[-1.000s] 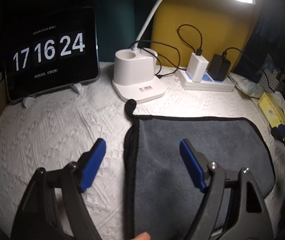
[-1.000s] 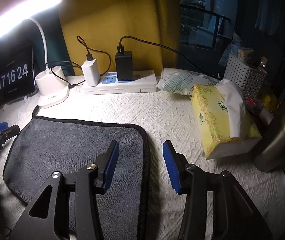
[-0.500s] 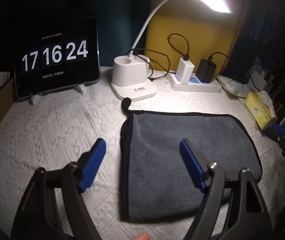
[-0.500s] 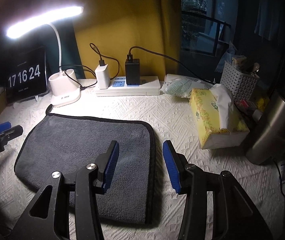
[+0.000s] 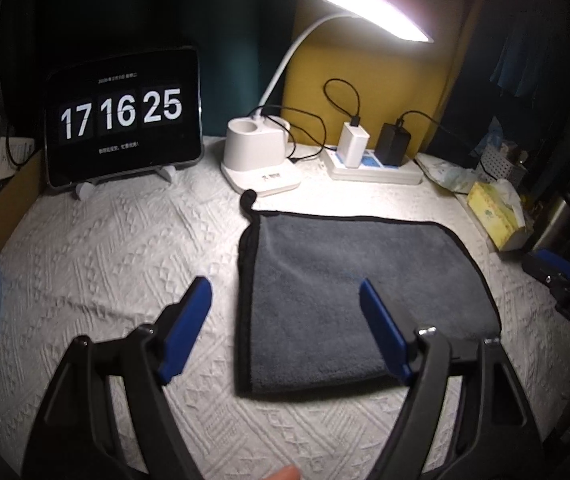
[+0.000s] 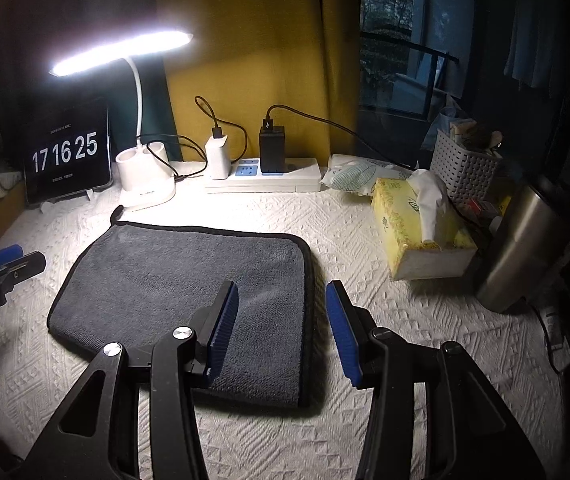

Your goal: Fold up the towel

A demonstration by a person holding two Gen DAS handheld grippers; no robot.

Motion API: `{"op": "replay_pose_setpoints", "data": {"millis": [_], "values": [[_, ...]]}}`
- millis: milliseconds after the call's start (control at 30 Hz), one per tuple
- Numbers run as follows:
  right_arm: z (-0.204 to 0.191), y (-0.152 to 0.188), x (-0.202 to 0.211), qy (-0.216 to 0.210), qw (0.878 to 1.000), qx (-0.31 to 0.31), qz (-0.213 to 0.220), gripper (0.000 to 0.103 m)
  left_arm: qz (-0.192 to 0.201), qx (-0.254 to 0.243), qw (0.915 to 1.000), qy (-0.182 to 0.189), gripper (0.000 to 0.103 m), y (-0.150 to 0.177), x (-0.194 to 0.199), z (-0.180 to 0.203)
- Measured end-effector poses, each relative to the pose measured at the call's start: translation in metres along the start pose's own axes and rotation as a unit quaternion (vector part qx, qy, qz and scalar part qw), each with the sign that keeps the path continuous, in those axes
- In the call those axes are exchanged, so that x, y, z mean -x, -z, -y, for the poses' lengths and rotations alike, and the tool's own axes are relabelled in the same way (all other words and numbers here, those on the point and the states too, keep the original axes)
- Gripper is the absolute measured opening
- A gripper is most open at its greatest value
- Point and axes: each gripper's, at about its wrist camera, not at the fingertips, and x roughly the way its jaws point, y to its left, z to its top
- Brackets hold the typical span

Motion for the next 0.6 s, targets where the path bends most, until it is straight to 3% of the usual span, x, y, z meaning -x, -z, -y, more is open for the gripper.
{"op": "replay_pose_setpoints", "data": {"millis": [600], "values": [[-0.015, 0.019, 0.044, -0.002, 1.0, 0.007, 0.02, 0.048, 0.04, -0.009, 0.9991, 0.013, 0.078, 0.025, 0.054, 0.005]]}}
